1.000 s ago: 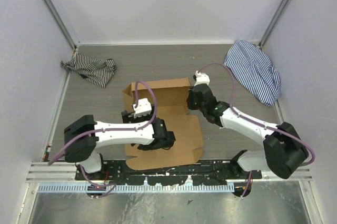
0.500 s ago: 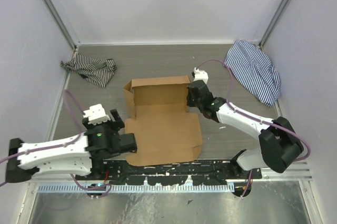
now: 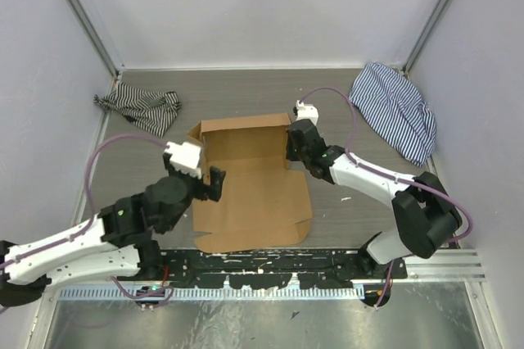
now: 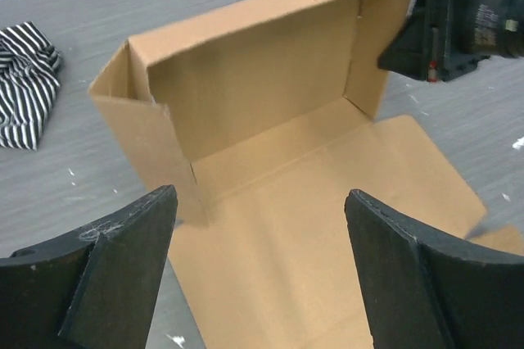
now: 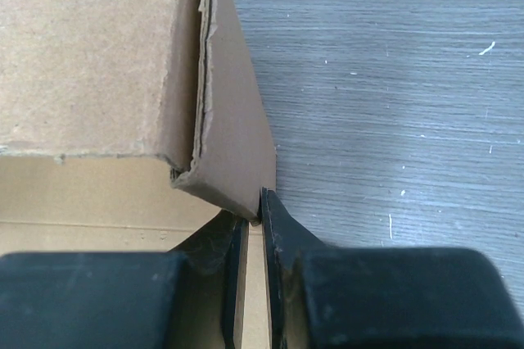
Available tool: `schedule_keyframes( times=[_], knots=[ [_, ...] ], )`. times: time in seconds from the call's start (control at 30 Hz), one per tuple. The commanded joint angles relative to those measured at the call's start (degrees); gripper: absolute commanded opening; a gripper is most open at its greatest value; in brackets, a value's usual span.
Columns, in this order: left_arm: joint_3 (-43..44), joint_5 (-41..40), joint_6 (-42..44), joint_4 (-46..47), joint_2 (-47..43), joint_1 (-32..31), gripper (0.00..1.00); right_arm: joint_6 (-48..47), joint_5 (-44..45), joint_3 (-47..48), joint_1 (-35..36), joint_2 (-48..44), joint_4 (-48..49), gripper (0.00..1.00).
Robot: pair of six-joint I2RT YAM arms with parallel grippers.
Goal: Fold the paper box
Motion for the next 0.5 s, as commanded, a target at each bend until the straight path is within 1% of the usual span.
schedule_keyframes(
  times=[0.0,0.03,0.07,0.1,0.17,0.23,0.3,0.4,0.47],
  knots=[
    [3.97,24.36,4.11,5.75,10.40,16.30,0.89,-1.20,-0.74,2.70,-1.14,1.48,-0.18,0.16],
    [3.38,30.86,1.69,8.03,11.65,21.61,0.88,-1.72,-0.61,3.35,-1.66,1.81,-0.27,0.17],
    [2.37,35.48,-0.26,11.34,12.53,26.47,0.88,-2.05,-0.50,3.84,-2.24,2.19,-0.37,0.17],
    [1.68,37.66,-1.70,13.88,13.25,30.35,0.88,-2.28,-0.55,4.56,-3.08,2.59,-0.43,0.16],
    [2.05,41.16,-2.90,17.16,15.10,35.66,0.88,-2.52,-1.52,5.83,-5.40,3.61,-0.38,0.16],
    [4.94,43.02,-2.24,17.26,18.76,38.34,0.88,-3.04,-2.51,6.87,-8.22,4.65,0.00,0.14],
    [8.43,41.52,-0.66,16.63,21.28,38.74,0.88,-3.78,-3.85,8.01,-11.05,5.75,1.00,0.13],
    [10.94,43.00,0.05,19.50,23.45,40.19,0.89,-5.61,-5.79,9.61,-14.84,7.43,2.21,0.10],
    [12.05,44.57,0.40,20.65,25.70,42.42,0.90,-7.37,-7.93,10.64,-17.33,8.69,2.55,0.08]
  ],
)
